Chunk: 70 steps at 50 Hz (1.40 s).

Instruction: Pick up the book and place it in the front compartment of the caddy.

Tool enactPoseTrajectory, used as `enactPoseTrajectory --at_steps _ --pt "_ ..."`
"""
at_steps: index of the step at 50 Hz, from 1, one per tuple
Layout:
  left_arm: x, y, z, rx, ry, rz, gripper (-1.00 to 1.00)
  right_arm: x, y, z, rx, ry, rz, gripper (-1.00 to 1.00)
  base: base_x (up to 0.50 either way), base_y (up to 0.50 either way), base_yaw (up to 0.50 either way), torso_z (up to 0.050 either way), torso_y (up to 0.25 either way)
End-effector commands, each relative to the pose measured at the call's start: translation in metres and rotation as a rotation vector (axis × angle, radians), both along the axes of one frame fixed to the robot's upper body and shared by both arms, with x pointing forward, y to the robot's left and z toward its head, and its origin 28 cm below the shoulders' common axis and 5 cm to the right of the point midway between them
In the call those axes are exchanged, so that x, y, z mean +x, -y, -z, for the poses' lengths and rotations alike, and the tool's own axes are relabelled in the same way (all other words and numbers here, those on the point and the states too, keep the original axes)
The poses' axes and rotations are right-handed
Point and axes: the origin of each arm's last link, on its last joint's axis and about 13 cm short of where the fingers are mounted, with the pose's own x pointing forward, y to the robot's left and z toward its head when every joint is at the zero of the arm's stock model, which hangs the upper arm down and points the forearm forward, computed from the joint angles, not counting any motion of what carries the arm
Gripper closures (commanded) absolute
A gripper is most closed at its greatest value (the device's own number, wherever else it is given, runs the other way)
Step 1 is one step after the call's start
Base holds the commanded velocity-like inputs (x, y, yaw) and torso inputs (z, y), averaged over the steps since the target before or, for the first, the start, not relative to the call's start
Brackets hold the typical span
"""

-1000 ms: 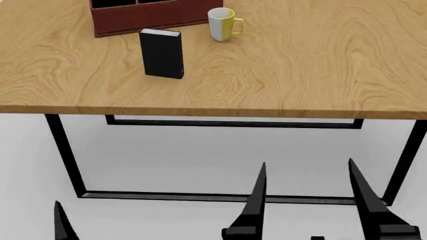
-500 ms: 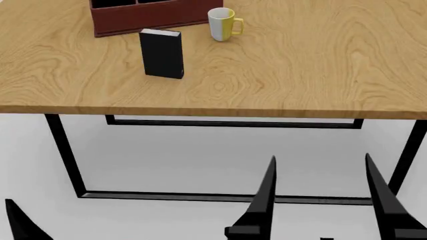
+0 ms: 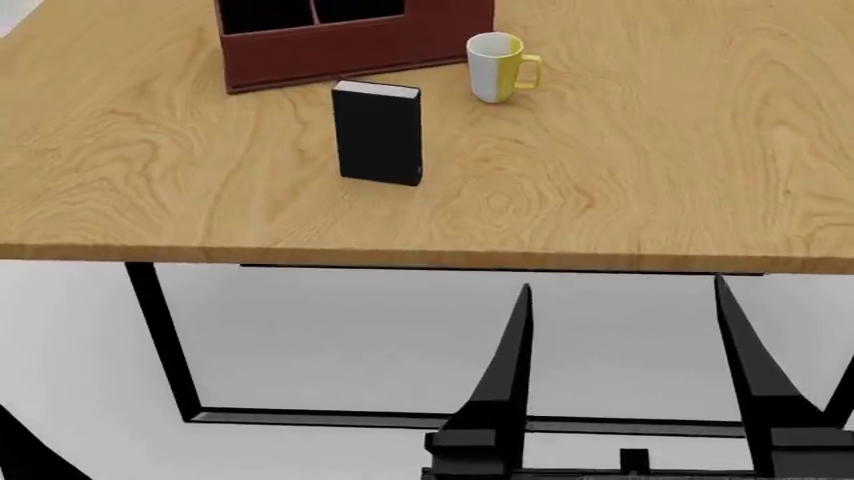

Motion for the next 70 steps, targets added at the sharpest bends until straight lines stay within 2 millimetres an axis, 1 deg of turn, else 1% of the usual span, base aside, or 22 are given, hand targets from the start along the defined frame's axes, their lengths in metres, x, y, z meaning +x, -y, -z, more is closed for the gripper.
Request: enactPoseTrajectory --at_steps 1,19,31,70 --pt "0.0000 -0.0001 0.0000 -0.006 0.002 0.000 -1.00 0.0009 -0.0012 -0.0018 0.001 0.012 -0.009 -1.00 0.27 0.32 0.00 0.000 0.000" --pt "0.0001 -0.0001 -0.0001 -0.002 0.005 0.015 -1.00 0.0025 -0.0019 -0.0039 0.015 0.026 -0.022 -1.00 0.32 0.32 0.00 0.000 0.000" --pt "0.0001 -0.0001 0.0000 0.005 0.003 0.016 -1.00 0.0006 0.0014 -0.0020 0.027 0.033 -0.026 -1.00 0.38 0.26 0.00 0.000 0.000" --pt "0.0005 -0.0003 -0.0015 0.016 0.037 0.017 -1.00 0.0009 0.0007 -0.0019 0.030 0.029 -0.036 -1.00 0.40 0.01 0.00 0.000 0.001"
